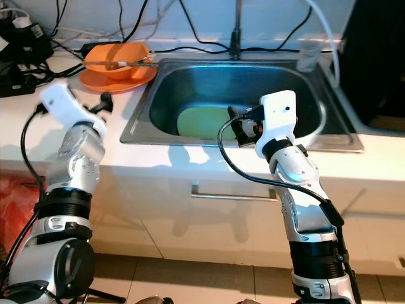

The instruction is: Kitchen organization

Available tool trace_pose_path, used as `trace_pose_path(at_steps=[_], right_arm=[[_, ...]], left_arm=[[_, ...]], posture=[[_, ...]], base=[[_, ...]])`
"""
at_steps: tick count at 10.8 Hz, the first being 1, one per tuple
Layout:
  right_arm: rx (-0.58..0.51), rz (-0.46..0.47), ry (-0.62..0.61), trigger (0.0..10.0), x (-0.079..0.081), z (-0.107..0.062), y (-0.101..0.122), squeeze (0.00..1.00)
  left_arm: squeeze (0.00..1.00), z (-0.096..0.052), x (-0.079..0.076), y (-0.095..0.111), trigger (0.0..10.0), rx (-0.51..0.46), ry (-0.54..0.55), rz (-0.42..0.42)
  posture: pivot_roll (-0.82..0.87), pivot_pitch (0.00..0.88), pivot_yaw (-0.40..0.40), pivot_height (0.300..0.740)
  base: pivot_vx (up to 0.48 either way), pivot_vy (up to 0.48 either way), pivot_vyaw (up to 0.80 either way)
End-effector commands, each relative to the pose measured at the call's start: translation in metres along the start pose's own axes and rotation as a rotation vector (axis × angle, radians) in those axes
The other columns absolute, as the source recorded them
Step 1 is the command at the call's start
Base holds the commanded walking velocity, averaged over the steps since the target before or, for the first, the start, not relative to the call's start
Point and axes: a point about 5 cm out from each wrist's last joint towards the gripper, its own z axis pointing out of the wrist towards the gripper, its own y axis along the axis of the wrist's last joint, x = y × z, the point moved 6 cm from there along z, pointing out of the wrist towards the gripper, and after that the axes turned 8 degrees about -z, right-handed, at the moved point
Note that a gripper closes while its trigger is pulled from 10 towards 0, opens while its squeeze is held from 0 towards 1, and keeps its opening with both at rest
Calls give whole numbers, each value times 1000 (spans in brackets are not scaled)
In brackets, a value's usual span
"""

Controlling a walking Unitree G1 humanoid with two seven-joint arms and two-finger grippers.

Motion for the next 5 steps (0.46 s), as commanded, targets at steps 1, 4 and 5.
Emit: trace_pose_path(at_steps=[1,4,5], right_arm=[[-61,3,1,10000,0,0,15,427],[-125,0,-53,10000,-8,1,27,431],[-140,-4,-72,10000,-10,1,30,439]], left_arm=[[0,-5,-19,11,10000,-68,-105,98],[0,-31,-52,13,10000,-180,-315,279],[0,-38,-55,16,10000,-203,-333,279]], posture=[[-85,0,66,740],[-80,0,63,740],[-77,0,64,740]], base=[[0,0,0],[0,0,0],[0,0,0]])
